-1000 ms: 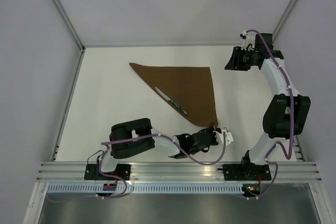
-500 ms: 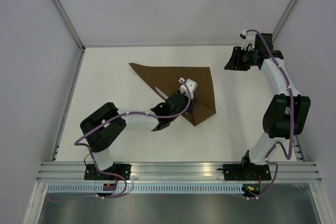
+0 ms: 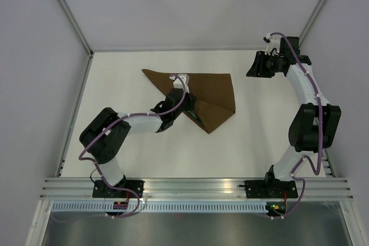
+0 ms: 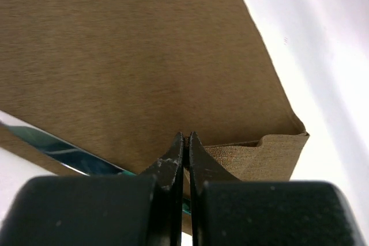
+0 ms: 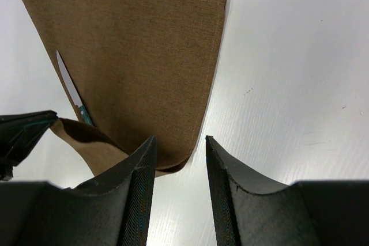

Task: Fold the napkin, place the utensils inside, and roll it up
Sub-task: Fold the napkin

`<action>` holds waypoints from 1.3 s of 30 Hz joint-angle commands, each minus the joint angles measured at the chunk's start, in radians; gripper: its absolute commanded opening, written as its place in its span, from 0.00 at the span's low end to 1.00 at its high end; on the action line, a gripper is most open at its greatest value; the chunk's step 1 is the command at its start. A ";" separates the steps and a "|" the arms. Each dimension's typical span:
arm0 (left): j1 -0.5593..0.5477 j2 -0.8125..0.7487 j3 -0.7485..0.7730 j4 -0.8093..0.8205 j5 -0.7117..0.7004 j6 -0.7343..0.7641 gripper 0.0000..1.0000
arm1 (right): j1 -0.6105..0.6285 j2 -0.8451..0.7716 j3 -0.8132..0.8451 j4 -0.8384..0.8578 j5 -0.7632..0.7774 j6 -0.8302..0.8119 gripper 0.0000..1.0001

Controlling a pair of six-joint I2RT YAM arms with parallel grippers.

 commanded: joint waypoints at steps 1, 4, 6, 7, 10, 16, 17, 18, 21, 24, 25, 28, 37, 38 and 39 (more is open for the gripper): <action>0.052 -0.032 -0.006 0.002 0.027 -0.082 0.02 | -0.001 0.000 0.008 0.010 -0.028 0.012 0.45; 0.092 -0.029 -0.005 -0.001 0.043 -0.093 0.02 | 0.000 0.001 0.008 0.009 -0.026 0.011 0.45; 0.118 -0.023 -0.002 -0.004 0.057 -0.098 0.02 | 0.004 0.001 0.008 0.010 -0.023 0.012 0.45; 0.127 -0.020 0.003 -0.009 0.059 -0.099 0.02 | 0.005 0.001 0.010 0.010 -0.023 0.009 0.45; 0.156 0.000 0.009 -0.016 0.083 -0.116 0.02 | 0.008 0.001 0.011 0.009 -0.018 0.008 0.45; 0.204 0.027 0.008 -0.001 0.114 -0.135 0.02 | 0.020 0.007 0.013 0.009 -0.009 0.005 0.45; 0.213 0.030 0.008 -0.001 0.120 -0.139 0.02 | 0.020 0.007 0.013 0.009 -0.008 0.003 0.45; 0.218 0.034 0.008 -0.001 0.120 -0.142 0.02 | 0.022 0.007 0.013 0.007 -0.005 0.002 0.45; 0.239 0.043 0.001 0.008 0.136 -0.153 0.02 | 0.028 0.006 0.011 0.006 0.000 0.000 0.45; 0.256 0.049 0.000 0.013 0.146 -0.156 0.02 | 0.030 0.004 0.010 0.007 0.005 -0.003 0.45; 0.261 0.049 0.000 0.013 0.149 -0.155 0.02 | 0.033 0.004 0.010 0.006 0.006 -0.003 0.45; 0.282 0.057 0.003 0.014 0.168 -0.162 0.02 | 0.036 0.006 0.010 0.007 0.008 -0.005 0.45; 0.321 0.095 0.031 0.011 0.215 -0.181 0.02 | 0.048 0.009 0.008 0.006 0.018 -0.012 0.45; 0.324 0.099 0.029 0.014 0.215 -0.182 0.02 | 0.048 0.007 0.007 0.004 0.018 -0.015 0.45; 0.325 0.106 0.034 0.013 0.215 -0.185 0.02 | 0.050 0.009 0.007 0.004 0.020 -0.014 0.45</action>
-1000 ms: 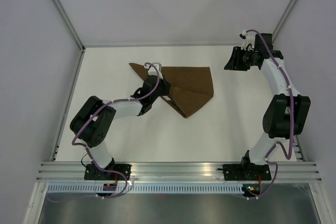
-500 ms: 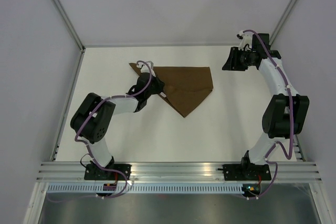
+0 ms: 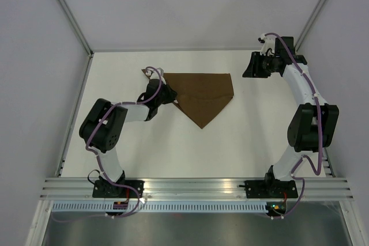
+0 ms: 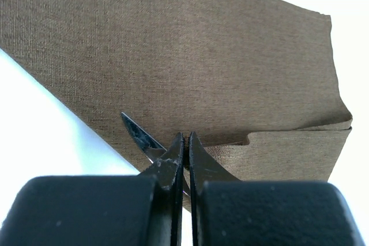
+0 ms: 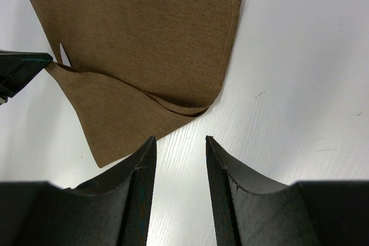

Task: Fold the napkin, place the utensils inside, and roll it up
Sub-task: Fold the napkin

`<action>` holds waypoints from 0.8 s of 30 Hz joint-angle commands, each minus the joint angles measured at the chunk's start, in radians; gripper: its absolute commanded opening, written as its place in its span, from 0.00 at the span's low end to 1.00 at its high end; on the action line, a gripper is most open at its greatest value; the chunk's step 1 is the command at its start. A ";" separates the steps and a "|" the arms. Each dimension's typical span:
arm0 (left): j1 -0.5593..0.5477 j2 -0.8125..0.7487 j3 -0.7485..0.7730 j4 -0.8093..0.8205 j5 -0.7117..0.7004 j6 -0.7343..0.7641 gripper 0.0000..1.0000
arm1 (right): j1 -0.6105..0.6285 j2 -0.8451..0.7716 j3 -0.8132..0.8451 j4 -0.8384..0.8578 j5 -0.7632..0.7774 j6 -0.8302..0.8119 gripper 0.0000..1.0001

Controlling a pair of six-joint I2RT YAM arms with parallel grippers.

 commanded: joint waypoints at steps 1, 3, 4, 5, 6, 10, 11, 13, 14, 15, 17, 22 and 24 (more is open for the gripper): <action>0.015 0.019 0.039 0.033 0.050 -0.051 0.02 | 0.008 0.007 0.007 0.005 0.008 -0.010 0.45; 0.016 0.025 0.046 0.033 0.051 -0.051 0.02 | 0.008 0.007 0.007 0.005 0.009 -0.010 0.45; 0.018 0.033 0.058 0.022 0.054 -0.049 0.02 | 0.009 0.005 0.007 0.005 0.009 -0.013 0.45; 0.019 0.036 0.063 0.019 0.053 -0.049 0.02 | 0.009 0.007 0.007 0.005 0.009 -0.013 0.45; 0.021 0.037 0.068 0.018 0.051 -0.051 0.02 | 0.011 0.007 0.005 0.005 0.009 -0.013 0.45; 0.027 0.048 0.082 0.010 0.056 -0.055 0.02 | 0.014 0.007 0.005 0.005 0.011 -0.015 0.45; 0.030 0.050 0.083 0.009 0.056 -0.055 0.02 | 0.014 0.007 0.005 0.005 0.012 -0.015 0.45; 0.033 0.051 0.086 0.004 0.055 -0.057 0.02 | 0.015 0.008 0.005 0.005 0.012 -0.017 0.45; 0.038 0.054 0.088 0.002 0.055 -0.058 0.02 | 0.017 0.008 0.005 0.003 0.012 -0.017 0.45; 0.041 0.056 0.089 0.002 0.055 -0.058 0.02 | 0.017 0.008 0.005 0.003 0.012 -0.018 0.45; 0.050 0.065 0.094 -0.007 0.058 -0.060 0.02 | 0.018 0.008 0.005 0.002 0.012 -0.018 0.45; 0.065 0.082 0.114 -0.021 0.076 -0.069 0.11 | 0.021 0.010 0.005 0.000 0.014 -0.021 0.45; 0.071 0.076 0.112 -0.021 0.071 -0.066 0.26 | 0.021 0.010 0.005 -0.001 0.015 -0.021 0.45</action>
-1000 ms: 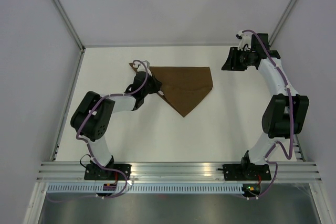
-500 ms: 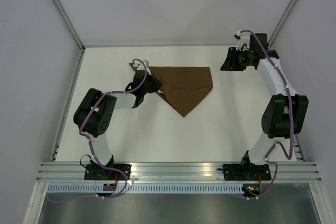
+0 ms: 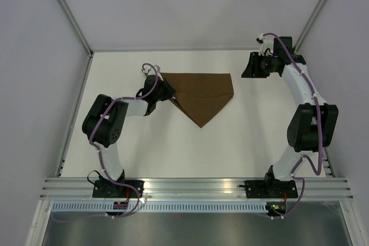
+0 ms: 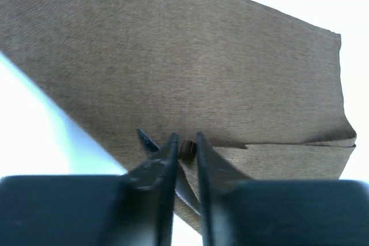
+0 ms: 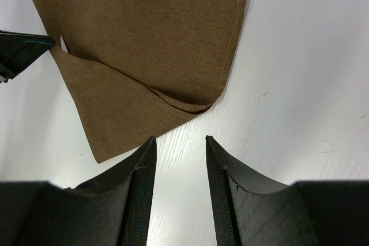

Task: Fold the napkin, place the utensils inside, and roll it up
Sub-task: Fold the napkin

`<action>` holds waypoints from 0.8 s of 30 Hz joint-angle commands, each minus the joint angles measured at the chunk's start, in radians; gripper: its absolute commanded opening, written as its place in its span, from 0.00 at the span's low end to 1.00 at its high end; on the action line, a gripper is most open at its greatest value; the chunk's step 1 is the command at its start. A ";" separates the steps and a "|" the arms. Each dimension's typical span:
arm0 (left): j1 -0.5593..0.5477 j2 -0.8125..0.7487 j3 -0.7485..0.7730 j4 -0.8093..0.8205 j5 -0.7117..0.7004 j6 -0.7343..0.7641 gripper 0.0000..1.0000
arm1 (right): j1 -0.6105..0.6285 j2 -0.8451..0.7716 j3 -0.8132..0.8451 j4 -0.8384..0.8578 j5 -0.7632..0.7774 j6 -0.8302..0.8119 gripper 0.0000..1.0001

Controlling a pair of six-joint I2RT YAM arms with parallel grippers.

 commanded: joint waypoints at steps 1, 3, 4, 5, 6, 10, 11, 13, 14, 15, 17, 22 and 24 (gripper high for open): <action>0.014 -0.005 0.033 0.011 0.011 -0.031 0.32 | 0.010 0.010 0.007 0.000 0.017 -0.009 0.45; 0.025 -0.029 0.027 0.015 -0.002 -0.028 0.47 | 0.011 0.010 0.007 0.002 0.019 -0.010 0.45; 0.031 -0.038 0.026 0.018 -0.003 -0.025 0.50 | 0.013 0.010 0.007 0.000 0.020 -0.010 0.45; 0.043 -0.052 0.023 0.018 -0.008 -0.022 0.54 | 0.014 0.010 0.007 0.000 0.022 -0.010 0.45; 0.051 -0.066 0.019 0.018 -0.011 -0.016 0.55 | 0.014 0.010 0.007 0.000 0.022 -0.009 0.45; 0.110 -0.159 0.015 -0.026 -0.056 -0.005 0.57 | 0.019 0.008 0.008 0.000 0.023 -0.009 0.45; 0.123 -0.170 0.018 -0.049 -0.069 -0.003 0.57 | 0.017 0.008 0.008 0.000 0.023 -0.010 0.45; 0.162 -0.189 0.035 -0.125 -0.104 -0.005 0.57 | 0.019 0.008 0.008 0.000 0.023 -0.009 0.45; 0.176 -0.190 0.061 -0.161 -0.116 -0.005 0.57 | 0.019 0.010 0.008 0.000 0.023 -0.010 0.45; 0.190 -0.190 0.076 -0.193 -0.141 -0.009 0.57 | 0.020 0.010 0.008 0.000 0.022 -0.009 0.45; 0.230 -0.163 0.117 -0.267 -0.150 -0.028 0.58 | 0.020 0.011 0.008 0.000 0.022 -0.009 0.45; 0.291 -0.046 0.220 -0.325 -0.078 -0.037 0.57 | 0.023 0.014 0.011 0.000 0.020 -0.009 0.45; 0.298 0.020 0.277 -0.345 -0.052 -0.037 0.57 | 0.026 0.014 0.011 -0.001 0.020 -0.009 0.45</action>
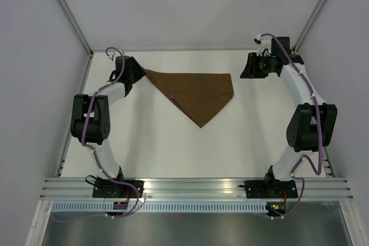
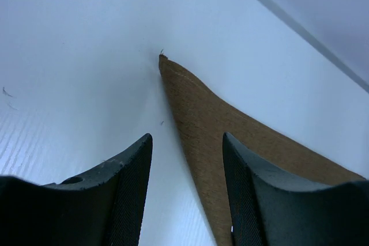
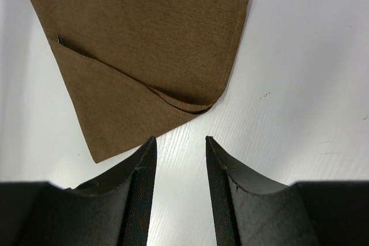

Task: Fold the napkin, place the utensils inside, and roll it up
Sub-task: Fold the napkin

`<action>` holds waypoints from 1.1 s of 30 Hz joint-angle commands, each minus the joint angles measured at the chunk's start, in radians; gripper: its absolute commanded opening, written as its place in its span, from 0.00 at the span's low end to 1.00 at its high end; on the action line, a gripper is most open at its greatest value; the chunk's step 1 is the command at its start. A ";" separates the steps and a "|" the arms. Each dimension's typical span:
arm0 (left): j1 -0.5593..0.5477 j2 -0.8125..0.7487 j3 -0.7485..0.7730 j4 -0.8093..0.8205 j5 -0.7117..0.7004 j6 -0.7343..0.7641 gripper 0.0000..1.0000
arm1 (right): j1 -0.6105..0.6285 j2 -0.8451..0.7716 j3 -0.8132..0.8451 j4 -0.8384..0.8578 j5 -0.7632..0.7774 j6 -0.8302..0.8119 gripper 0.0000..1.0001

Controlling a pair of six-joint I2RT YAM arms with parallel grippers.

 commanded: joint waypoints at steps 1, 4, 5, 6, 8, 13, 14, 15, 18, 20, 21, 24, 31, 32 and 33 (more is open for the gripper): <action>0.011 0.103 0.092 -0.095 0.049 -0.030 0.57 | 0.009 0.014 0.013 0.002 0.001 -0.004 0.45; 0.015 0.173 0.155 -0.100 0.062 -0.030 0.58 | 0.009 0.015 0.013 -0.001 0.001 -0.004 0.45; 0.015 0.188 0.165 -0.100 0.062 -0.036 0.59 | 0.009 0.015 0.013 0.001 0.001 -0.002 0.45; 0.015 0.219 0.174 -0.086 0.062 -0.039 0.59 | 0.009 0.015 0.014 0.001 0.001 -0.004 0.45; 0.018 0.244 0.203 -0.075 0.101 -0.054 0.59 | 0.009 0.014 0.013 -0.001 0.001 -0.002 0.45; 0.017 0.308 0.244 -0.051 0.102 -0.097 0.58 | 0.007 0.015 0.010 0.002 0.004 -0.002 0.45; 0.017 0.314 0.248 -0.047 0.102 -0.106 0.58 | 0.009 0.017 0.010 0.002 0.006 -0.002 0.45; 0.017 0.319 0.252 -0.044 0.101 -0.109 0.57 | 0.009 0.015 0.010 0.001 0.006 -0.002 0.45; 0.017 0.342 0.271 -0.051 0.095 -0.120 0.55 | 0.009 0.014 0.011 0.002 0.008 -0.002 0.44; 0.017 0.360 0.290 -0.066 0.090 -0.122 0.50 | 0.009 0.011 0.010 0.002 0.008 -0.002 0.44; 0.017 0.367 0.294 -0.064 0.090 -0.122 0.49 | 0.009 0.011 0.010 0.004 0.008 -0.002 0.44; 0.017 0.387 0.323 -0.080 0.096 -0.125 0.42 | 0.036 0.009 0.008 0.002 0.009 -0.002 0.43; 0.018 0.379 0.304 -0.025 0.119 -0.129 0.12 | 0.039 0.006 0.003 0.005 0.012 -0.002 0.41; 0.019 0.368 0.289 -0.006 0.124 -0.125 0.10 | 0.039 0.006 0.003 0.005 0.012 -0.004 0.41; 0.017 0.361 0.274 0.027 0.121 -0.122 0.09 | 0.039 0.008 0.003 0.004 0.012 -0.002 0.41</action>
